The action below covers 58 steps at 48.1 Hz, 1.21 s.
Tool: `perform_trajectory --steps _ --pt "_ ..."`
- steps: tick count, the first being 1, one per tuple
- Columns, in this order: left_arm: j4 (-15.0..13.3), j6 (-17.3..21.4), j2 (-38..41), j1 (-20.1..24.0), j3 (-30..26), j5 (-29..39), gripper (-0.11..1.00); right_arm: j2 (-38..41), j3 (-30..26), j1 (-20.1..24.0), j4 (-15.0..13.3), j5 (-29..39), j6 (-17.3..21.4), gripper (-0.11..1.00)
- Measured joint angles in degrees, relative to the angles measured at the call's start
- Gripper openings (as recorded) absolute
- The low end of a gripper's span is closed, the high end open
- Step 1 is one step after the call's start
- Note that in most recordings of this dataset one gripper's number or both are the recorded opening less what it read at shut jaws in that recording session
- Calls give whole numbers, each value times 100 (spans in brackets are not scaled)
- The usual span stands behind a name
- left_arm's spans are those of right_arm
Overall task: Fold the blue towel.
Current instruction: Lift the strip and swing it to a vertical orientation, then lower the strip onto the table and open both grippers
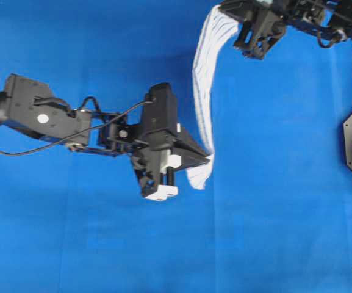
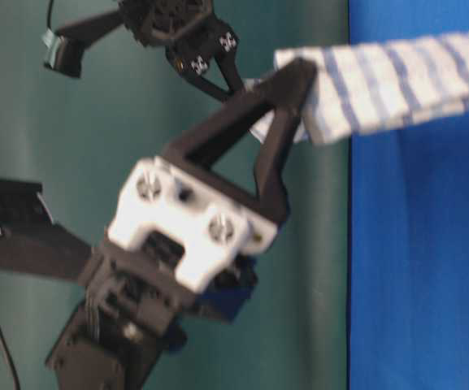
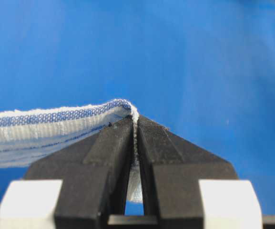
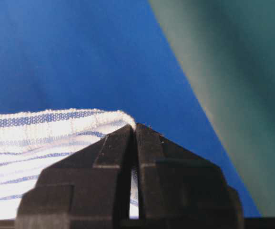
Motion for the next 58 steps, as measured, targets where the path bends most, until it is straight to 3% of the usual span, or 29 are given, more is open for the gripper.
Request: perform_trajectory --steps 11,23,32,42,58 --pt "-9 -9 290 -9 -281 -70 2 -193 132 -44 -18 53 -44 1" --pt "-88 -105 352 -97 -185 -369 2 299 -220 -53 -97 88 -149 1" --pt "-97 -475 352 -97 176 -879 2 835 -589 -44 -114 141 -149 1" --pt "-123 -598 352 -88 650 -1406 2 1406 -1002 -9 -114 149 -158 1" --pt "-141 -1099 79 -88 1301 -1600 2 1995 -1591 141 -123 149 -185 1"
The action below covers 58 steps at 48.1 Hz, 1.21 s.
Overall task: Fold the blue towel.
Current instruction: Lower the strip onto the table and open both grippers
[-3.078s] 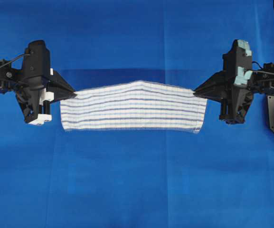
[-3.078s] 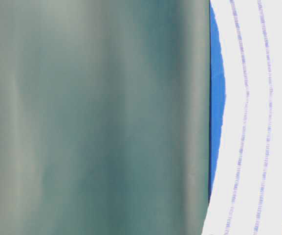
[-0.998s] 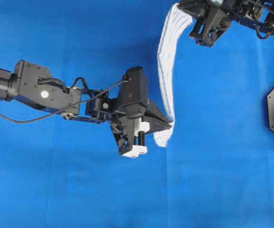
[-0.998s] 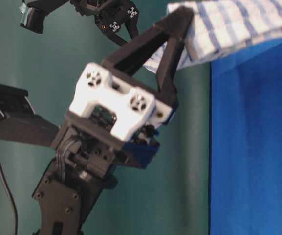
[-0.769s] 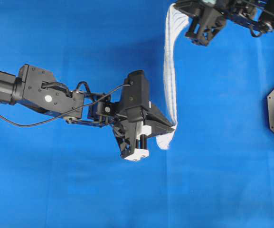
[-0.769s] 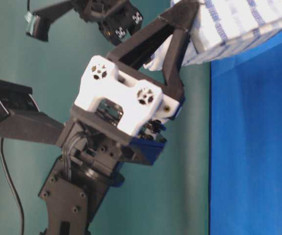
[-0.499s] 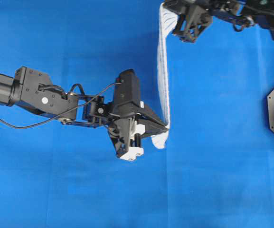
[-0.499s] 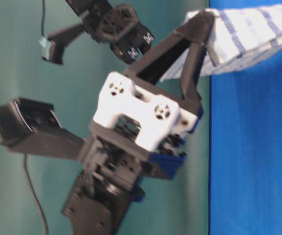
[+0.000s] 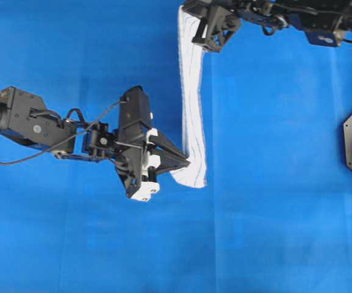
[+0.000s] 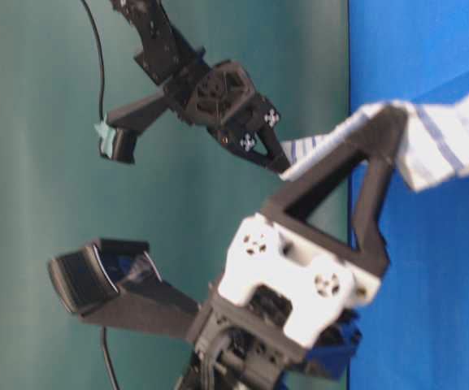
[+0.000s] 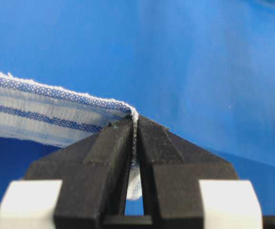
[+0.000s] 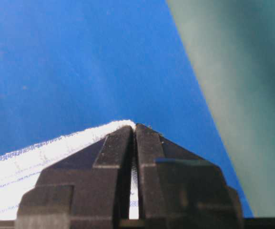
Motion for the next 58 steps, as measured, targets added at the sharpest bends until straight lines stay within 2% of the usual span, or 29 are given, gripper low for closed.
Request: perform_trajectory --steps 17,20,29,32,34,42,46,58 --pt "9 -9 -53 0 132 0 4 369 -343 53 9 237 0 1" --pt "9 -9 -53 -9 141 0 9 360 -334 53 9 255 -9 1" --pt "9 0 -53 -53 141 0 33 360 -343 53 0 272 -9 3" --pt "9 0 -53 -62 149 -9 41 369 -343 53 0 272 -35 10" --pt "9 9 -53 -53 141 0 42 369 -343 62 -9 272 -53 19" --pt "9 26 -62 -62 141 9 42 360 -343 132 -9 281 -132 70" --pt "9 26 -62 -53 149 44 46 369 -343 158 -9 272 -193 88" --pt "18 70 -510 -53 229 642 51 316 -334 141 -9 378 -202 84"
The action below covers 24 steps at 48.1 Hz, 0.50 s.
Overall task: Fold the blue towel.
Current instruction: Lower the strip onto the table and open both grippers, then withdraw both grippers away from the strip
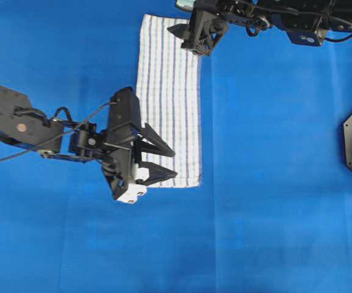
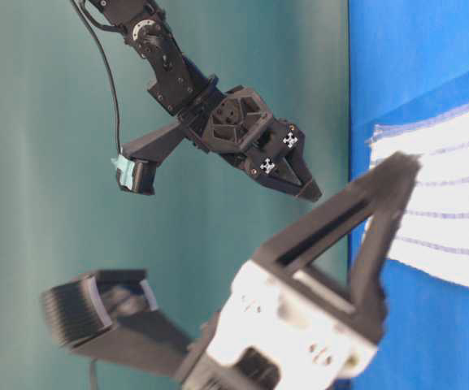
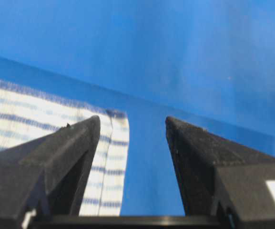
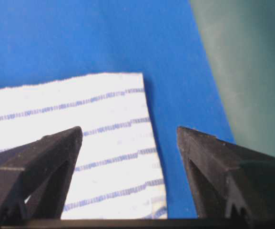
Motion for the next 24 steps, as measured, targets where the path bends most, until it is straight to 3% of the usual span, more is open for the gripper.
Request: perform_trajectory --steps 11,24 --pt "53 325 -659 299 325 545 52 -510 343 0 0 62 79 84" --pt "62 949 -1301 949 817 598 52 -1169 1046 0 44 35 185 84"
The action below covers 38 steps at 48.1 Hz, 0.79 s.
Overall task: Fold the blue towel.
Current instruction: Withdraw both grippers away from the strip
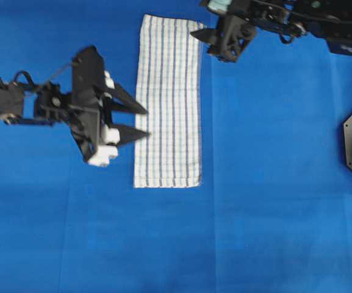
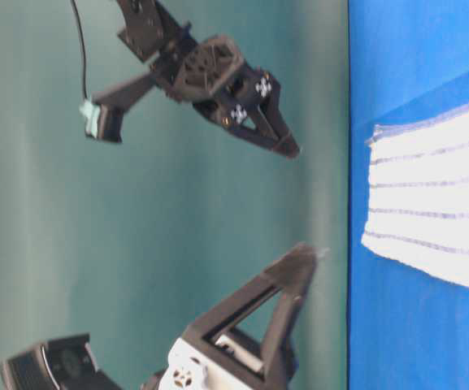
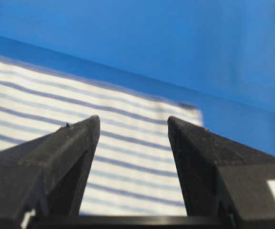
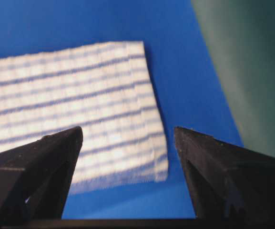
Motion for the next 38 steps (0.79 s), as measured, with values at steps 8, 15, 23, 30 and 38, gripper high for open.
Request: perform_trajectory --steps 8,15,23,30,38 --pt "-9 308 -229 501 264 9 52 -387 483 26 62 -70 149 84" --pt "0 439 -413 879 483 9 52 -729 905 158 62 -158 299 84" --pt "0 431 -650 984 765 9 52 -1169 1397 483 62 -176 510 84" --pt "0 413 -861 993 1020 9 52 -1494 1714 800 70 -176 694 84" --pt "0 404 -958 984 1081 -35 52 -1617 1793 870 70 -185 747 84"
